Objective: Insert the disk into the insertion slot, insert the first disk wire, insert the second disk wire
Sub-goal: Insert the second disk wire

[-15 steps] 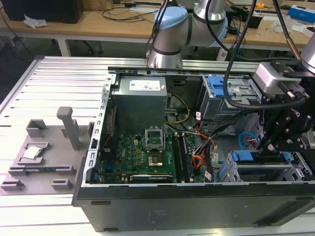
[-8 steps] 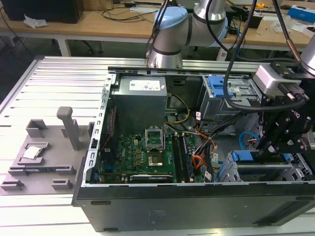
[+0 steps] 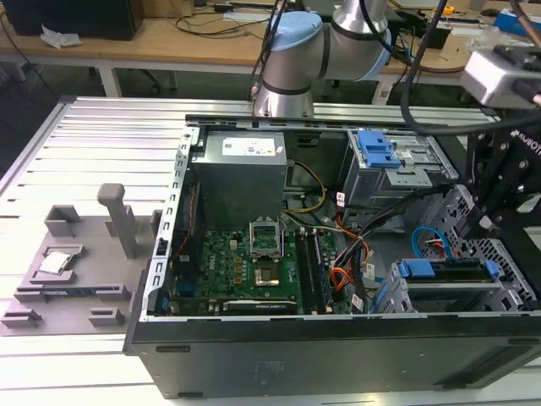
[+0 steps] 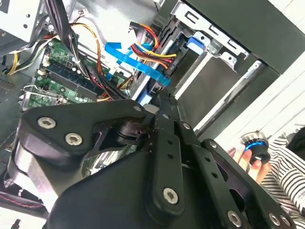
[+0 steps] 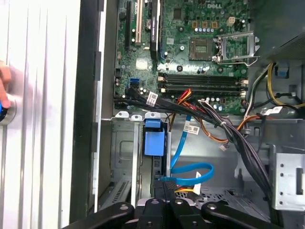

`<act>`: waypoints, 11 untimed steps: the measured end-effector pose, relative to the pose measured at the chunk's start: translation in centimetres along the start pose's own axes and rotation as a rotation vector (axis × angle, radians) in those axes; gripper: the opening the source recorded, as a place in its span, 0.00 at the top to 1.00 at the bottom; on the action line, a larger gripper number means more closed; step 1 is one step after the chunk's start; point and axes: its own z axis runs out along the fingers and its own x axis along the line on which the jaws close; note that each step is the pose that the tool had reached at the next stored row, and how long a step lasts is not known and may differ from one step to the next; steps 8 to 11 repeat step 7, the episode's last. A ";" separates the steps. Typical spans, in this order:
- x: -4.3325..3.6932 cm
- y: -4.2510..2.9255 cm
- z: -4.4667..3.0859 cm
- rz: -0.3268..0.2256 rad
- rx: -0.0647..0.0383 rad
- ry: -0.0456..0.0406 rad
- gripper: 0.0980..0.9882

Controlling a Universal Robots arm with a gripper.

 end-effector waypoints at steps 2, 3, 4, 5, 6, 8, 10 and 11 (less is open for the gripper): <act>0.00 0.00 -0.02 0.000 0.000 -0.0001 0.99; 0.00 0.01 -0.03 0.000 0.000 0.0000 0.99; 0.00 0.00 -0.03 0.000 0.000 0.0000 0.99; 0.00 0.01 -0.03 0.000 0.000 -0.0001 0.99; 0.00 0.01 -0.04 0.000 0.000 -0.0001 0.99; 0.00 0.01 -0.04 0.000 0.000 0.0000 0.99; 0.00 0.01 -0.04 0.000 0.000 0.0000 0.99; 0.00 0.01 -0.04 0.000 0.000 0.0000 0.99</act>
